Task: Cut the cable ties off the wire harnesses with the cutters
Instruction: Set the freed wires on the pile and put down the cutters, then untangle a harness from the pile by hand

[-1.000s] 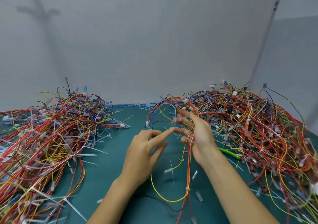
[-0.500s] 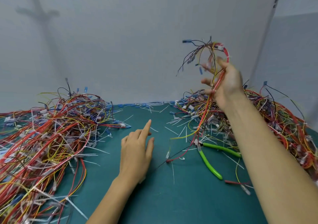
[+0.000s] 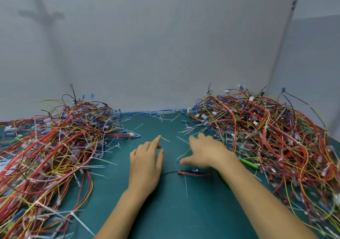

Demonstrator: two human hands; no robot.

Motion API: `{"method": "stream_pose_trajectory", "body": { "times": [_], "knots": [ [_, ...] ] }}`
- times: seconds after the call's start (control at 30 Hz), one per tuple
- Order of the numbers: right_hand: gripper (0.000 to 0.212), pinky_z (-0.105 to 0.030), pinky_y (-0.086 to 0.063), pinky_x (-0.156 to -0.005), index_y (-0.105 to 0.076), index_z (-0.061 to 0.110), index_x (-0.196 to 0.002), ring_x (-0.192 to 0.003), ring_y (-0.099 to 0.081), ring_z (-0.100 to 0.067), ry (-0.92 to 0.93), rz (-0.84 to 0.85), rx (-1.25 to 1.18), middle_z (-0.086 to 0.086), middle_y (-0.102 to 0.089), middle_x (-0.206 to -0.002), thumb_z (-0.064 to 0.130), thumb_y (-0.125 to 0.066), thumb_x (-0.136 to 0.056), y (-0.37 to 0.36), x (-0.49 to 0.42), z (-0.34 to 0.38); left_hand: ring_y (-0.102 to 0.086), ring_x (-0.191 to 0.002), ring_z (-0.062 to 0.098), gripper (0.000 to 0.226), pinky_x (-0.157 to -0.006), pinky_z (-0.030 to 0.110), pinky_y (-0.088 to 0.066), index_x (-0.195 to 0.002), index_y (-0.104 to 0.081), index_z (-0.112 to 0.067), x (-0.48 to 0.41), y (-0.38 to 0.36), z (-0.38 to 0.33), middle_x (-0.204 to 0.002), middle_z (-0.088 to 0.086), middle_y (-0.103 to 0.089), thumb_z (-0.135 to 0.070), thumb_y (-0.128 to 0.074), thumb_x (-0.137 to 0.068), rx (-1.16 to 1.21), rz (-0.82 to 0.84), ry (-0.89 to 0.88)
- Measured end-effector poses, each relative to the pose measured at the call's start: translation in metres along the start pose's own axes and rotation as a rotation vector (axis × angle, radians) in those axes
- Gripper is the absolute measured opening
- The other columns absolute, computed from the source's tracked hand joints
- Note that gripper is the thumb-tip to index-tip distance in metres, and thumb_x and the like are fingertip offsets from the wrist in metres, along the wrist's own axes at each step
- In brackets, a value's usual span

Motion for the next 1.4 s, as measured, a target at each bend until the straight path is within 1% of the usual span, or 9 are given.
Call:
{"method": "stream_pose_trajectory", "body": {
  "times": [0.1,0.2,0.3,0.5,0.67,0.8,0.97,1.23,1.4],
  "knots": [
    [0.057,-0.041,-0.044,-0.091,-0.047,0.013,-0.131,-0.124,-0.051,-0.033,-0.027,0.102,0.196,-0.010,-0.052,-0.134,0.042,-0.067,-0.086,-0.008,0.007,-0.003,-0.051,-0.113,0.016,0.040,-0.097,0.029,-0.025,-0.139,-0.048,-0.025,0.000,0.002,0.001,-0.115,-0.010,-0.061,-0.028,-0.051,-0.099,0.001,-0.005,0.015],
    [0.037,-0.038,-0.042,-0.084,-0.052,0.012,-0.128,-0.122,-0.055,-0.032,-0.101,0.064,0.227,-0.011,-0.055,-0.133,0.013,-0.052,-0.091,0.001,0.008,-0.017,-0.051,-0.114,0.016,0.039,-0.097,0.030,-0.025,-0.138,-0.049,-0.025,-0.001,0.003,0.002,-0.116,-0.010,-0.060,-0.029,-0.050,-0.099,0.008,-0.004,0.031],
    [0.035,-0.036,-0.039,-0.078,-0.057,0.015,-0.125,-0.118,-0.057,-0.031,-0.198,-0.012,0.247,-0.008,-0.059,-0.130,0.019,-0.046,-0.093,0.019,0.011,-0.034,-0.051,-0.114,0.016,0.037,-0.098,0.031,-0.026,-0.136,-0.050,-0.024,-0.001,0.002,0.003,-0.116,-0.010,-0.060,-0.029,-0.050,-0.099,0.005,0.000,0.039],
    [0.041,-0.037,-0.045,-0.087,-0.054,0.016,-0.131,-0.103,-0.064,-0.028,-0.365,0.151,0.201,-0.010,-0.057,-0.133,0.027,-0.042,-0.093,0.030,0.019,-0.073,-0.050,-0.115,0.016,0.036,-0.099,0.031,-0.025,-0.134,-0.051,-0.024,-0.001,0.005,0.005,-0.117,-0.010,-0.061,-0.030,-0.050,-0.099,0.005,-0.015,0.064],
    [0.068,-0.038,-0.036,-0.075,-0.053,0.022,-0.132,-0.111,-0.059,-0.028,-0.375,0.126,0.237,-0.004,-0.059,-0.129,0.071,-0.045,-0.085,0.030,0.019,-0.073,-0.050,-0.117,0.015,0.036,-0.102,0.031,-0.024,-0.134,-0.051,-0.023,-0.002,0.005,0.008,-0.118,-0.010,-0.060,-0.030,-0.050,-0.099,0.008,-0.010,0.088],
    [0.042,-0.035,-0.036,-0.072,-0.061,0.019,-0.118,-0.105,-0.062,-0.028,-0.226,-0.190,0.187,-0.005,-0.064,-0.117,0.048,-0.042,-0.095,0.037,0.006,-0.031,-0.051,-0.117,0.015,0.036,-0.101,0.032,-0.025,-0.132,-0.052,-0.023,-0.002,0.010,0.011,-0.118,-0.010,-0.061,-0.028,-0.052,-0.097,0.010,-0.037,0.098],
    [0.037,-0.037,-0.045,-0.080,-0.051,0.014,-0.121,-0.113,-0.057,-0.032,-0.077,-0.493,-0.083,-0.009,-0.057,-0.124,0.039,-0.044,-0.096,0.031,0.009,0.031,-0.053,-0.114,0.024,0.032,-0.098,0.038,-0.032,-0.124,-0.060,-0.016,-0.007,0.026,0.019,-0.118,-0.002,-0.064,-0.018,-0.059,-0.093,-0.013,-0.113,0.116],
    [0.045,-0.041,-0.040,-0.096,-0.038,0.018,-0.135,-0.123,-0.039,-0.028,-0.001,-0.403,-0.266,-0.005,-0.040,-0.138,0.044,-0.040,-0.098,-0.035,0.008,0.066,-0.040,-0.129,0.043,0.038,-0.105,0.054,-0.033,-0.116,-0.064,0.001,-0.010,0.082,0.050,-0.130,0.025,-0.054,-0.004,-0.069,-0.078,-0.268,-0.377,0.244],
    [0.044,-0.040,-0.036,-0.099,-0.038,0.020,-0.136,-0.125,-0.039,-0.027,0.027,-0.414,-0.277,-0.003,-0.040,-0.139,0.044,-0.039,-0.099,-0.044,0.008,0.069,-0.053,-0.115,0.044,0.057,-0.102,0.052,-0.034,-0.133,-0.044,0.004,-0.006,0.081,0.077,-0.130,0.028,-0.053,-0.009,-0.064,-0.082,-0.381,-0.190,0.459]
  ]
}}
Point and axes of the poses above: each hand's wrist, its own x-axis away from the middle knuckle, its own y-axis out of the back of the hand, z = x × y, the point moved 8 cm from there along -x, towards the middle knuckle
